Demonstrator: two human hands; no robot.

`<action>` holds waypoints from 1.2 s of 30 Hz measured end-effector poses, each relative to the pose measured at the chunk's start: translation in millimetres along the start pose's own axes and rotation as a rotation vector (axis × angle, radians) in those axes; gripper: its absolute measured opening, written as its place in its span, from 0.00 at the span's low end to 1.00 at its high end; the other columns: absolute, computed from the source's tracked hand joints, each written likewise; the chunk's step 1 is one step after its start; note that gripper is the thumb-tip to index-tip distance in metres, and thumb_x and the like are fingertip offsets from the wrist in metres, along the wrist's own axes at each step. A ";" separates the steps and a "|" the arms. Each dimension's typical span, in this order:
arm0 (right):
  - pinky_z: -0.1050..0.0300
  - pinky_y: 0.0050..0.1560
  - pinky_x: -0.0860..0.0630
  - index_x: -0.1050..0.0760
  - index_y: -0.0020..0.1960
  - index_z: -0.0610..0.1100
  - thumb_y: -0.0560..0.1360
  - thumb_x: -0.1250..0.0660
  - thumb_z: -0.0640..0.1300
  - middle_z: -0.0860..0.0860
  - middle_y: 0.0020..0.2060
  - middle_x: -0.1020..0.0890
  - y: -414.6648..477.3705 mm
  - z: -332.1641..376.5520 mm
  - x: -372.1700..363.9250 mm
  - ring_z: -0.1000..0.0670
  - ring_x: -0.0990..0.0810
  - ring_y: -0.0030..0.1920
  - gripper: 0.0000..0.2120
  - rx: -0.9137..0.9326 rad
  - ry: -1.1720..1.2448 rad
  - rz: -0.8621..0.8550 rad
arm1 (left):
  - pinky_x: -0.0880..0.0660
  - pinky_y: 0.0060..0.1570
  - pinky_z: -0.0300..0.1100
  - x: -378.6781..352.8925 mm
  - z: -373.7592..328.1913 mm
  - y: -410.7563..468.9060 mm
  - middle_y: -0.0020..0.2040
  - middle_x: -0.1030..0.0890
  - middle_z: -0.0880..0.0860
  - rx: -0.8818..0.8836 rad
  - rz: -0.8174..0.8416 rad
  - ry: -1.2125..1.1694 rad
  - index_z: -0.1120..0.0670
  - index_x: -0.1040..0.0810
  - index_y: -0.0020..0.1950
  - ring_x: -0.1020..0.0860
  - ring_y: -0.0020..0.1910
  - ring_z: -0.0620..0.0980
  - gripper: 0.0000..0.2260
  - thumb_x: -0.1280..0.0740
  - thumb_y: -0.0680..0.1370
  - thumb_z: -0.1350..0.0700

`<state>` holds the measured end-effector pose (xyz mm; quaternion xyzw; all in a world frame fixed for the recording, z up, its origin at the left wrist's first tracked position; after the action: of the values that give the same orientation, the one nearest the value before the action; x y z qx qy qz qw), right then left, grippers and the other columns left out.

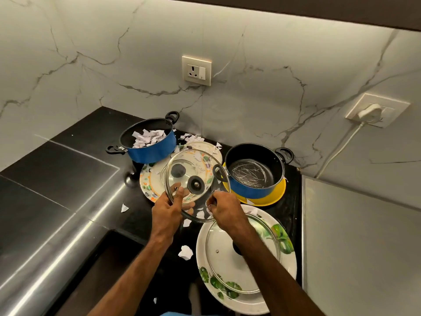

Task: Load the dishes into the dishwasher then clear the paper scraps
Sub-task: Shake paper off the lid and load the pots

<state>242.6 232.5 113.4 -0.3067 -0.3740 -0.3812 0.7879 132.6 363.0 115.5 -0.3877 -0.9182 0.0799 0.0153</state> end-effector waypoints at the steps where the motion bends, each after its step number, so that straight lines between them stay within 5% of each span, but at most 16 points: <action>1: 0.49 0.57 0.19 0.17 0.58 0.45 0.79 0.28 0.42 0.47 0.55 0.15 1.0 -0.6 -3.5 0.46 0.18 0.55 0.08 0.004 0.004 0.004 | 0.17 0.49 0.59 4.0 2.1 0.7 0.57 0.14 0.53 0.007 -0.001 0.000 0.50 0.22 0.66 0.13 0.45 0.55 0.22 0.32 0.76 0.41; 6: 0.48 0.54 0.17 0.14 0.53 0.45 0.77 0.27 0.42 0.50 0.46 0.14 8.0 -9.2 -15.0 0.49 0.16 0.48 0.05 -0.022 0.277 0.011 | 0.16 0.50 0.54 24.3 9.0 2.7 0.54 0.13 0.48 0.002 -0.039 -0.002 0.50 0.23 0.68 0.13 0.44 0.54 0.19 0.32 0.79 0.44; 10: 0.54 0.53 0.16 0.16 0.55 0.48 0.79 0.26 0.45 0.53 0.49 0.14 3.9 -16.2 -3.4 0.53 0.16 0.51 0.06 -0.082 0.626 -0.252 | 0.18 0.52 0.57 47.7 1.1 15.6 0.56 0.14 0.49 0.010 -0.103 -0.057 0.47 0.24 0.68 0.13 0.47 0.54 0.21 0.33 0.78 0.40; 13: 0.55 0.53 0.17 0.17 0.57 0.49 0.81 0.29 0.45 0.54 0.51 0.15 3.6 -13.1 -4.9 0.54 0.17 0.52 0.07 -0.097 0.645 -0.314 | 0.15 0.43 0.52 64.7 -5.1 27.2 0.57 0.14 0.52 0.029 -0.168 -0.119 0.52 0.26 0.70 0.13 0.47 0.53 0.18 0.35 0.82 0.45; 17: 0.53 0.59 0.18 0.20 0.67 0.54 0.82 0.31 0.52 0.55 0.60 0.19 7.8 2.8 -26.1 0.54 0.19 0.58 0.15 -0.057 0.678 -0.081 | 0.19 0.31 0.41 83.1 -1.4 34.9 0.56 0.14 0.53 0.068 -0.229 -0.259 0.56 0.25 0.68 0.13 0.48 0.56 0.18 0.35 0.83 0.47; 23: 0.57 0.62 0.23 0.22 0.69 0.49 0.81 0.30 0.52 0.51 0.64 0.18 7.3 -2.3 -48.3 0.52 0.20 0.64 0.18 -0.144 0.608 -0.115 | 0.15 0.41 0.46 127.1 35.6 37.8 0.58 0.15 0.57 0.173 -0.347 -0.481 0.57 0.26 0.69 0.14 0.49 0.57 0.16 0.34 0.83 0.52; 29: 0.50 0.63 0.23 0.29 0.75 0.43 0.81 0.30 0.50 0.49 0.64 0.20 11.8 -31.4 -37.1 0.49 0.21 0.59 0.25 -0.391 0.681 -0.285 | 0.15 0.42 0.45 167.3 66.3 48.9 0.60 0.17 0.59 0.245 -0.502 -0.622 0.57 0.29 0.72 0.13 0.45 0.54 0.17 0.36 0.84 0.57; 34: 0.47 0.63 0.20 0.28 0.69 0.37 0.82 0.31 0.48 0.38 0.64 0.20 36.6 -71.6 -30.9 0.43 0.17 0.57 0.21 -0.614 1.240 -0.349 | 0.15 0.39 0.46 186.2 75.9 65.9 0.60 0.17 0.57 0.306 -0.613 -0.693 0.54 0.28 0.69 0.14 0.46 0.55 0.13 0.37 0.84 0.58; 36: 0.48 0.65 0.21 0.32 0.74 0.34 0.83 0.32 0.48 0.36 0.65 0.22 42.4 -78.9 -20.7 0.40 0.19 0.61 0.25 -0.644 1.467 -0.375 | 0.15 0.38 0.47 191.5 79.9 72.3 0.59 0.16 0.56 0.339 -0.639 -0.708 0.55 0.29 0.71 0.14 0.48 0.57 0.14 0.37 0.84 0.58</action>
<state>297.0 201.7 46.0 -0.1231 0.3188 -0.6985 0.6287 43.0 538.7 18.7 -0.0287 -0.9139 0.3457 -0.2109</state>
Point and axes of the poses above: each hand's wrist, its own y-axis towards the middle knuckle, its own x-axis out of the back of the hand, z = x × y, the point moved 2 cm from there along y, towards the middle knuckle
